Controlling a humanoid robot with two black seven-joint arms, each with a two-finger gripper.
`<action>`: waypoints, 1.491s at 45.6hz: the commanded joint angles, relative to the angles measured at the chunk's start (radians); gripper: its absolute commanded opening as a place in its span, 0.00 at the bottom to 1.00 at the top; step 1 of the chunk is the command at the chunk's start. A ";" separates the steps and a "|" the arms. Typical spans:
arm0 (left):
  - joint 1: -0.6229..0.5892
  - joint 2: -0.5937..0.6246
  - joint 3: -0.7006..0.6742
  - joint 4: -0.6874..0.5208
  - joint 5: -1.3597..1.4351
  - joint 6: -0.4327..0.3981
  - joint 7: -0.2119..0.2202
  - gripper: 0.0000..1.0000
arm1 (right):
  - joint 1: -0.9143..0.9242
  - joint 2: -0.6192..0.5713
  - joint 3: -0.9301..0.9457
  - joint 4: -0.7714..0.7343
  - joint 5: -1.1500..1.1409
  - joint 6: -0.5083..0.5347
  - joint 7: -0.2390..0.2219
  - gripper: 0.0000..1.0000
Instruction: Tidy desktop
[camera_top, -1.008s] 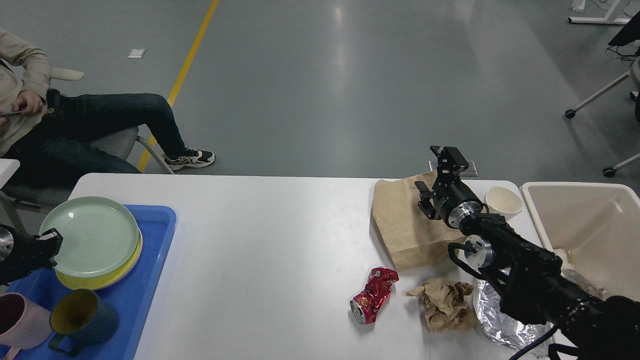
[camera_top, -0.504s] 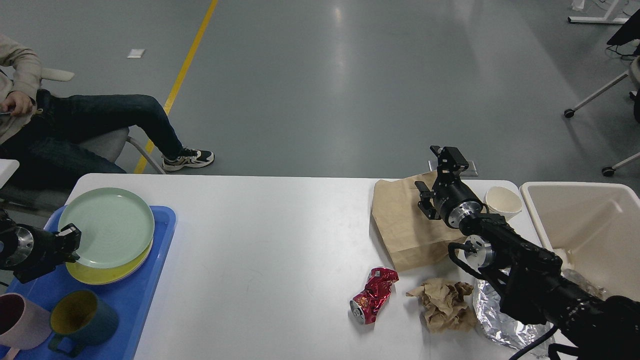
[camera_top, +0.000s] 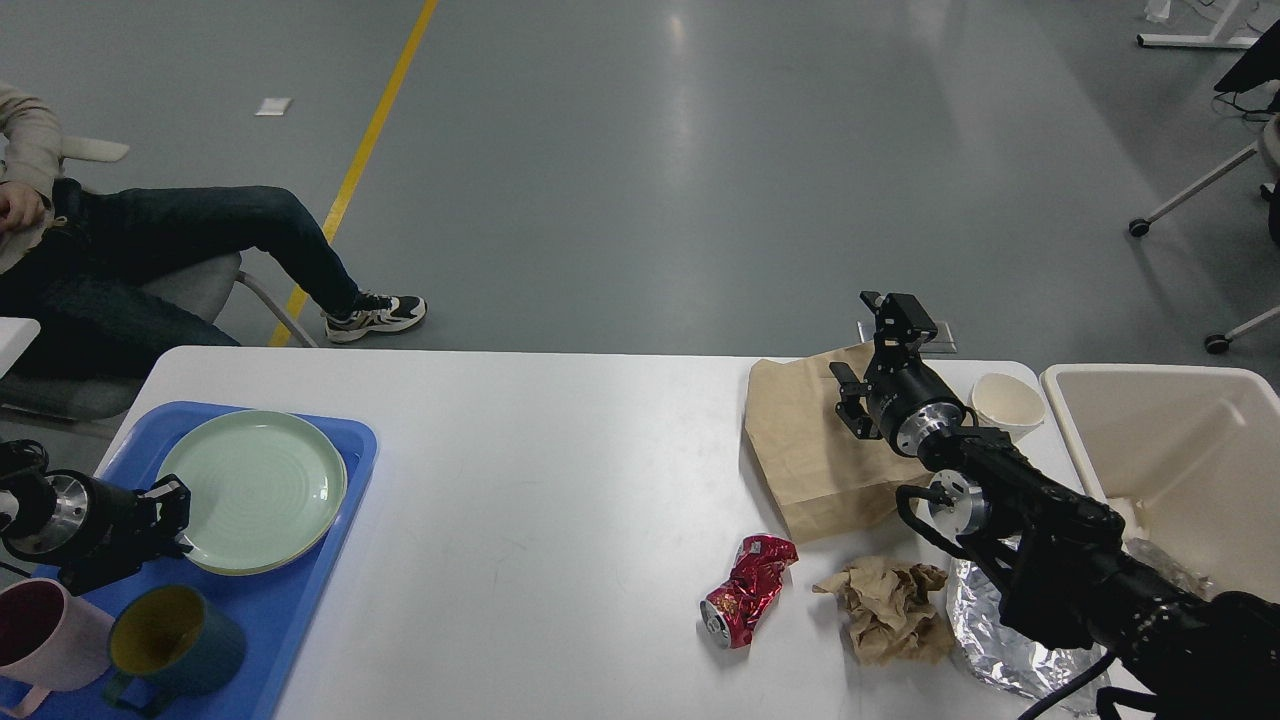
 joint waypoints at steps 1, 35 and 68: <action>0.001 0.005 0.000 0.000 0.000 0.000 -0.001 0.96 | 0.000 0.000 0.000 0.000 0.000 0.000 0.000 1.00; -0.065 0.049 0.006 -0.001 -0.002 -0.137 -0.007 0.96 | 0.000 0.000 0.000 0.000 0.000 0.000 0.000 1.00; -0.172 0.114 -0.084 0.000 -0.003 -0.117 -0.013 0.96 | 0.000 0.000 0.000 0.000 0.000 0.000 0.001 1.00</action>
